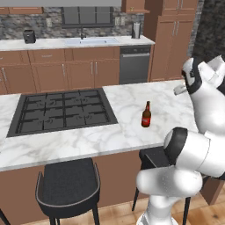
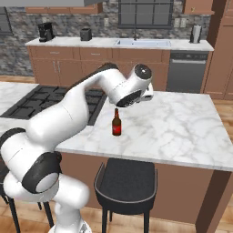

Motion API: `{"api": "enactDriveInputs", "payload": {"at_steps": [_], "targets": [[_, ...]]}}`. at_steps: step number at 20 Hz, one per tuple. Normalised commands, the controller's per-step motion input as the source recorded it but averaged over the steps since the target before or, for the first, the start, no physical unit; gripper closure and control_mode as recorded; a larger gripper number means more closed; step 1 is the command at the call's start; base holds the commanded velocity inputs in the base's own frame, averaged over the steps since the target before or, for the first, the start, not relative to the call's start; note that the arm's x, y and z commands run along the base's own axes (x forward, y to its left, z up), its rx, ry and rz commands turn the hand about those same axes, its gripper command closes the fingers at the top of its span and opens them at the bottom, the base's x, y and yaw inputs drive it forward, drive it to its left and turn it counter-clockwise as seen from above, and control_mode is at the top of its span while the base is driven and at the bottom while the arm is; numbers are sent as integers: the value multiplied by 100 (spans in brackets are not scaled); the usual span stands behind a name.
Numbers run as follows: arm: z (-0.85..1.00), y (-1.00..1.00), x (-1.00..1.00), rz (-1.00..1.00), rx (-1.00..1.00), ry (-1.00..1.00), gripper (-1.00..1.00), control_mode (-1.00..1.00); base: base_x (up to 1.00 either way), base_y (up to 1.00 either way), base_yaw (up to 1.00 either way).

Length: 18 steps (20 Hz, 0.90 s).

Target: Get the candle and the beer from the cabinet and move them to the dining counter.

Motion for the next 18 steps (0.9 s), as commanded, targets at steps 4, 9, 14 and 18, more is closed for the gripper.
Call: {"api": "enactDriveInputs", "payload": {"at_steps": [4, 9, 14, 18], "targets": [[55, 14, -54, -40, -12, 26, -100, -100, 0, 0, 0], [39, 9, -76, -28, -2, 21, -100, -100, 0, 0, 0], [30, 25, -99, -18, 0, 7, -100, -100, 0, 0, 0], [20, 45, -100, -13, 0, 0, -100, -100, 0, 0, 0]]}}
